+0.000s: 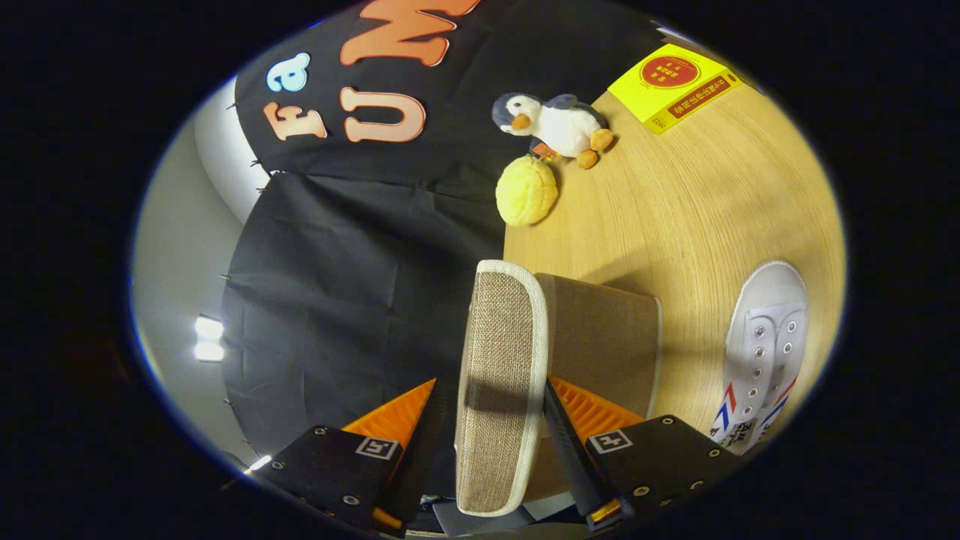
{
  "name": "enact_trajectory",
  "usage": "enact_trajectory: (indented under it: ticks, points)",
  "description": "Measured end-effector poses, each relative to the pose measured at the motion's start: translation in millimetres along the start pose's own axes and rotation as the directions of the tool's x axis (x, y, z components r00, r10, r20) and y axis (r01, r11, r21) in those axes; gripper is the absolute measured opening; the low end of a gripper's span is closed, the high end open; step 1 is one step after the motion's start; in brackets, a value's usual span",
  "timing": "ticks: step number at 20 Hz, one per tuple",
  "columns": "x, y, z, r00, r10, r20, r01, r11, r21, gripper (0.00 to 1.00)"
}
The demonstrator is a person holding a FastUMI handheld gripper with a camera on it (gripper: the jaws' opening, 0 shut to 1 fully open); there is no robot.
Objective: Open the storage box then place both shoes into the box .Put the left shoe in first, then the right shoe, with the right side of both shoes facing outward in a uniform manner.
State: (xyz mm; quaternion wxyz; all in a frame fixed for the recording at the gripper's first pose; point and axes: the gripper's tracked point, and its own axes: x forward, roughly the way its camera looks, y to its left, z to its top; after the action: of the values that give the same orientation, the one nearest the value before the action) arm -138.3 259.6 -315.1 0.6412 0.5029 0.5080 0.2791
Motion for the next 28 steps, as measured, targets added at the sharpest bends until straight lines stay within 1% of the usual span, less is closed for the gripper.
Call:
enact_trajectory:
  ticks: [2,4,6,8,10,11,12,14,15,18,22,28]
  points:
    - [1,16,-5,1.000,0.008,-0.016,-0.009,0.998,-0.054,0.75]
    - [3,38,-11,0.999,0.042,-0.034,-0.045,0.994,-0.100,0.71]
    - [6,56,-17,0.997,0.059,-0.050,-0.066,0.988,-0.137,0.66]
    - [8,77,-15,0.996,0.082,-0.041,-0.088,0.984,-0.156,0.53]
    - [13,98,-9,0.996,0.091,-0.003,-0.090,0.980,-0.176,0.41]
    - [16,107,-6,0.995,0.096,0.015,-0.091,0.978,-0.187,0.32]
    - [20,116,-3,0.995,0.099,0.026,-0.092,0.976,-0.197,0.28]
    - [30,139,1,0.993,0.115,0.029,-0.106,0.971,-0.214,0.17]
    - [35,147,2,0.992,0.123,0.026,-0.114,0.967,-0.226,0.13]
    - [58,164,-5,0.994,0.114,0.006,-0.108,0.954,-0.278,0.12]
    - [99,180,-26,0.994,0.095,-0.058,-0.109,0.947,-0.301,0.14]
    - [159,202,-51,0.992,0.057,-0.115,-0.093,0.934,-0.346,0.14]
